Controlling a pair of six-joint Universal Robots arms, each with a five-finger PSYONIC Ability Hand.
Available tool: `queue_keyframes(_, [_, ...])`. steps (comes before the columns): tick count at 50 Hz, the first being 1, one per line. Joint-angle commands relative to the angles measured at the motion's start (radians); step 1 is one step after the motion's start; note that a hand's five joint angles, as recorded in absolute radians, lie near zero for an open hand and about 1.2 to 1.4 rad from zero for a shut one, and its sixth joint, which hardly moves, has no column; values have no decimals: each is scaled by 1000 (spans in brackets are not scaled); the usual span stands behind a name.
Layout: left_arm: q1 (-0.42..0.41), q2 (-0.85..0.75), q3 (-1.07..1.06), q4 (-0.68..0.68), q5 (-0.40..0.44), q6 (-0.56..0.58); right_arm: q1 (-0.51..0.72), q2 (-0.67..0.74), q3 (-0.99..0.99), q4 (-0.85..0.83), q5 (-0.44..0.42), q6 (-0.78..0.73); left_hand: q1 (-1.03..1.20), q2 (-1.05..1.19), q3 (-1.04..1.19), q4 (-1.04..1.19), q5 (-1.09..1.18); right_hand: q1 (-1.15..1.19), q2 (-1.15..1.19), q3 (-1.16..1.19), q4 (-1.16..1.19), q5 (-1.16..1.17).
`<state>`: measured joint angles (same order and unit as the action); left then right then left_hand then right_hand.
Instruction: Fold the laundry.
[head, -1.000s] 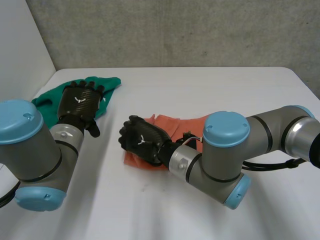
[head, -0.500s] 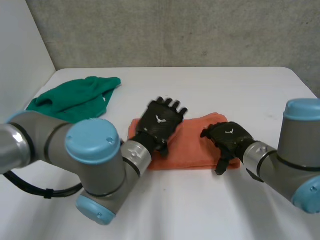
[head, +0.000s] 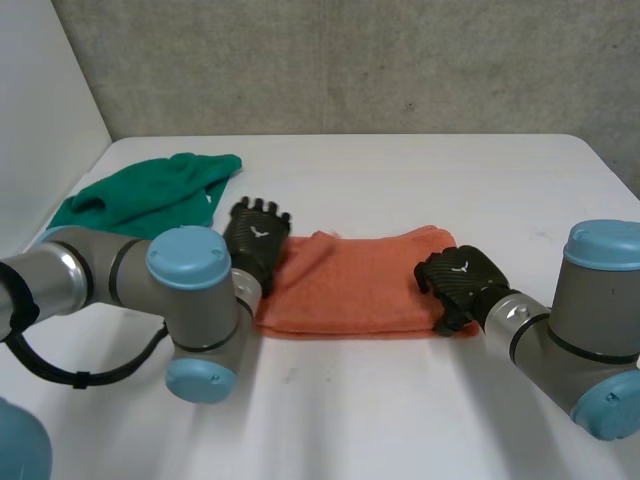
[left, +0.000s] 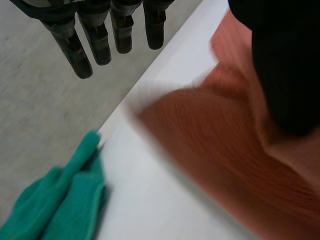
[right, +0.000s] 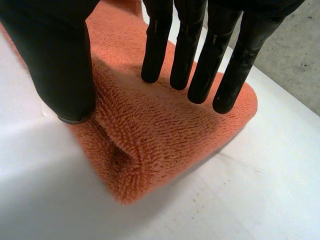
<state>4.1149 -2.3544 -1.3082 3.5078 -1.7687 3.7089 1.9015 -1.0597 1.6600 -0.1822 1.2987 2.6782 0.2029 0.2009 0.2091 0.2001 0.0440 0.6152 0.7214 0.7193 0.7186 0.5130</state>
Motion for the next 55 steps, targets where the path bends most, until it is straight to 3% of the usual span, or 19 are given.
queue_keyframes(1, [-4, 39, -45, 25, -49, -10, 2, 0, 4, -19, 47, -32, -13, -11, -19, -10, -29, 251, 144, 147, 147, 178])
queue_keyframes(7, [-22, 148, -89, 27, -48, -105, -1, 0, 4, -28, 71, -67, -16, -14, -22, -13, -31, 362, 256, 258, 259, 290])
queue_keyframes(8, [-28, 164, -95, 25, -49, -124, -2, 1, 6, -28, 74, -72, -16, -14, -22, -13, -31, 540, 433, 435, 436, 467])
queue_keyframes(11, [-42, 181, -103, 25, -48, -136, -7, 1, 6, -22, 79, -75, -16, -14, -22, -13, -31, 781, 674, 677, 677, 708])
queue_keyframes(19, [-56, 256, -149, 16, -51, -135, -70, -51, 52, -6, 94, -170, -16, -14, -22, -13, -31, 781, 675, 677, 678, 709])
queue_keyframes(26, [-48, 337, -186, 13, -51, -139, -133, -137, 35, 10, 132, -475, -22, -20, -28, -19, -37, 781, 675, 677, 678, 709])
queue_keyframes(30, [-31, 359, -187, 14, -51, -141, -49, -143, -38, 13, 178, -549, -25, -23, -31, -22, -40, 781, 675, 677, 678, 709])
queue_keyframes(34, [-12, 374, -187, 16, -54, -141, 134, -125, -112, 4, 174, -566, -25, -23, -31, -22, -40, 781, 675, 677, 678, 709])
queue_keyframes(39, [-2, 383, -187, 16, -67, -144, 315, -46, -120, -49, 61, -572, -28, -25, -34, -25, -43, 781, 675, 677, 678, 709])
queue_keyframes(45, [2, 386, -189, 16, -92, -202, 355, -16, -69, -98, -107, -555, -28, -26, -34, -25, -43, 781, 675, 677, 678, 709])
queue_keyframes(46, [2, 385, -189, 14, -92, -211, 355, -14, -68, -98, -114, -552, -28, -26, -34, -25, -43, 634, 528, 530, 530, 562])
queue_keyframes(47, [2, 385, -187, 14, -90, -227, 355, -16, -66, -92, -116, -538, -28, -26, -34, -25, -43, 66, -41, -38, -38, -7])
queue_keyframes(49, [2, 383, -187, 13, -87, -237, 355, -22, -62, -94, -102, -511, -28, -26, -34, -25, -43, -437, -543, -541, -540, -509])
queue_keyframes(55, [-44, 376, -177, 11, -54, -248, 222, -74, -69, -57, -19, -132, -25, -23, -31, -22, -40, -441, -547, -545, -544, -513])
